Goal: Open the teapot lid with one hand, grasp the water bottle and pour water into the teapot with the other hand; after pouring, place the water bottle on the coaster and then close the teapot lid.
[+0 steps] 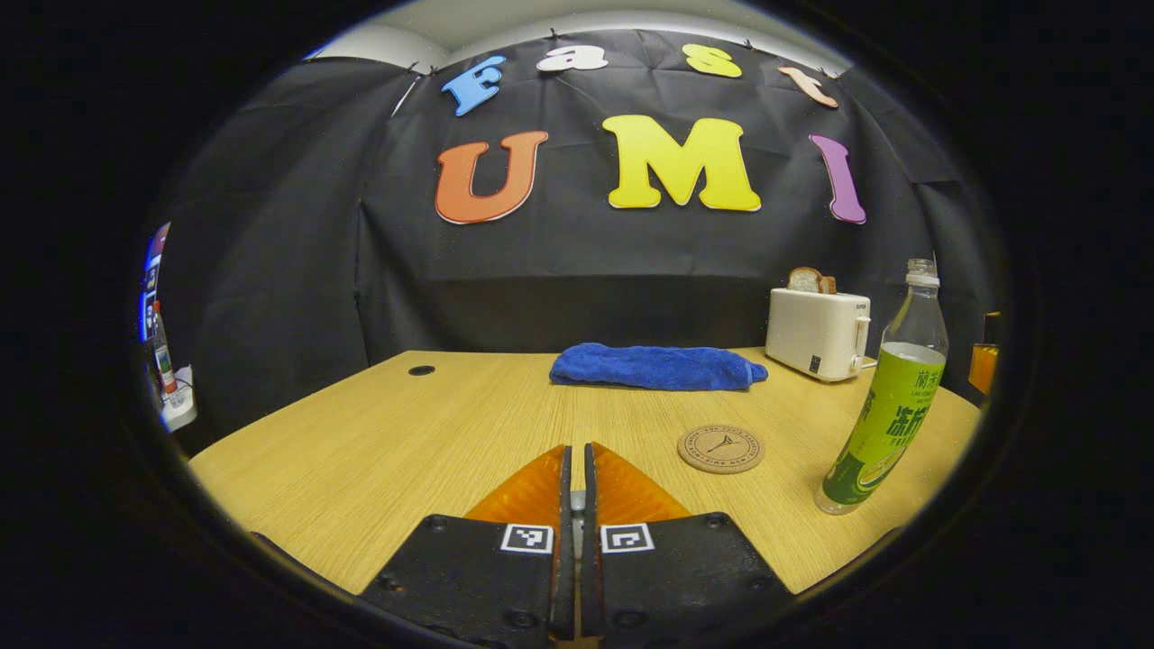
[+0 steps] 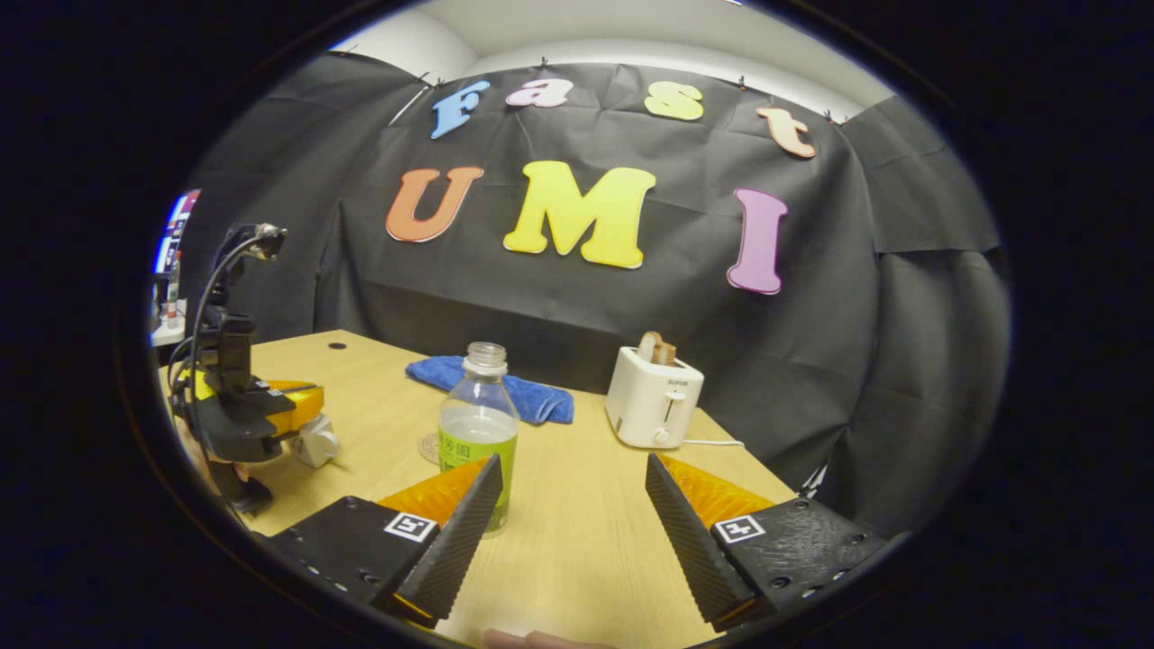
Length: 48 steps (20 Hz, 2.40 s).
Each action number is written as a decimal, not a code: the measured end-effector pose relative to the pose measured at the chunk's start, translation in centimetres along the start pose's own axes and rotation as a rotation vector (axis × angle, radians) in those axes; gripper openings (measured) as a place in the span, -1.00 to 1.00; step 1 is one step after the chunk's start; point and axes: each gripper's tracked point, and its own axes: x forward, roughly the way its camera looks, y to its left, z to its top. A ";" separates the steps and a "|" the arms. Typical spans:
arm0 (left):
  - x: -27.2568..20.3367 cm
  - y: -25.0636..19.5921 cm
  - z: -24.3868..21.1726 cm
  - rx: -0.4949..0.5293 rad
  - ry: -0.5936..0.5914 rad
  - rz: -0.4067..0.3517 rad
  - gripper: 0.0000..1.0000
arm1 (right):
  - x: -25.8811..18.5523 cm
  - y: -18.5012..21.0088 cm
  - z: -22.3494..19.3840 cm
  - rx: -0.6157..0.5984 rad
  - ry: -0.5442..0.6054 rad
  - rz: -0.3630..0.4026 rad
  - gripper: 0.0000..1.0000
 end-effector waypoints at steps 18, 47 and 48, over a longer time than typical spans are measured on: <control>-9.8 2.4 5.2 -0.024 -0.009 0.015 -0.93 | 6.7 6.9 -3.5 0.226 0.021 0.208 0.92; -16.2 9.1 8.0 -0.078 -0.056 -0.078 -0.92 | 6.7 13.1 -0.6 -0.509 0.129 0.083 0.48; -16.3 9.1 8.2 -0.086 -0.055 -0.085 -0.93 | 6.9 13.4 -0.9 -0.544 0.141 0.079 0.46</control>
